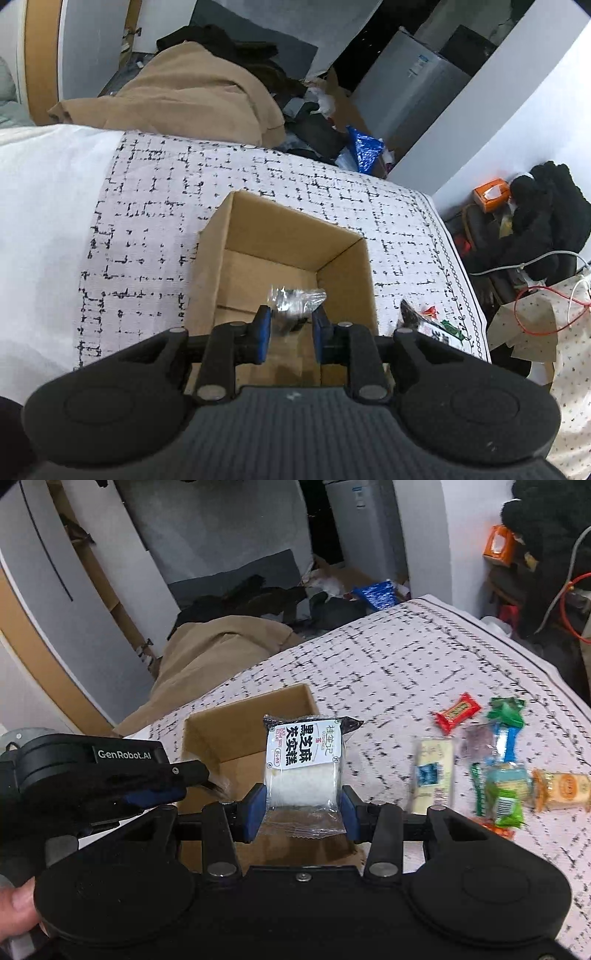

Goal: Organize snacks
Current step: 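Carry both packets into the cardboard box and open both tools to release, then move the left tool to the blue packet while the right tool reaches the orange-labelled bun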

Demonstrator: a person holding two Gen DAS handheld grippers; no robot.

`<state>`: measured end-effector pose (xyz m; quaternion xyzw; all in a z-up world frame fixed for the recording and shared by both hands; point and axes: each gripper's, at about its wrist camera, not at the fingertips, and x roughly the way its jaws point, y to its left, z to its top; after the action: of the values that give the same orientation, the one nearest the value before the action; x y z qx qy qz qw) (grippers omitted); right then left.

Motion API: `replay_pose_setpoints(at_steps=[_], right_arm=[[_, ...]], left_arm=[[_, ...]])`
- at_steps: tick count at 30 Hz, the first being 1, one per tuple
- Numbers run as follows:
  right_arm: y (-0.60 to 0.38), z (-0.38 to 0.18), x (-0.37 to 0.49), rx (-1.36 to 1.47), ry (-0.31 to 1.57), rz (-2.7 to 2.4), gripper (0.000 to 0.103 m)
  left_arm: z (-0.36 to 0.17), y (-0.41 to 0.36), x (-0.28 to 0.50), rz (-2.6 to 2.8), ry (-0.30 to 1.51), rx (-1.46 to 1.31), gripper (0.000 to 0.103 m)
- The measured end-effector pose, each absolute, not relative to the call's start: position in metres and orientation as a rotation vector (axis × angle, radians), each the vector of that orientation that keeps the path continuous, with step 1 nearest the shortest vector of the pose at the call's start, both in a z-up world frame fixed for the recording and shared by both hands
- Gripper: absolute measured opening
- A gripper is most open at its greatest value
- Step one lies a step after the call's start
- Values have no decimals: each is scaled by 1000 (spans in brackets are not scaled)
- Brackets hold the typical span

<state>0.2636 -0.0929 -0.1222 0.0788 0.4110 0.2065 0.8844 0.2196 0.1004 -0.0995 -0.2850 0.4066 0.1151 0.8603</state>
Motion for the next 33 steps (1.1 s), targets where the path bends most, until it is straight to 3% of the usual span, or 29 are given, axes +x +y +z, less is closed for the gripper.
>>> replay_pose_setpoints(at_steps=[3,5,8,13,33], right_arm=[[-87,-125,268,168,862,468,47],[-86,-126,268,158,854,465,54],[-89,-124,268,158,848,465,66],[-107,-121,265,160,846,438,72],[-196,-125,251,202,828,317,84]], left_arm=[[-99,102,219,275,846,-590,29],[-98,103,218,297,841,-589,46],[-99,103,219,321,848,-587,64],[-98,94,221,324,864,-558,77],[-102,41,228,262,918,-452,82]])
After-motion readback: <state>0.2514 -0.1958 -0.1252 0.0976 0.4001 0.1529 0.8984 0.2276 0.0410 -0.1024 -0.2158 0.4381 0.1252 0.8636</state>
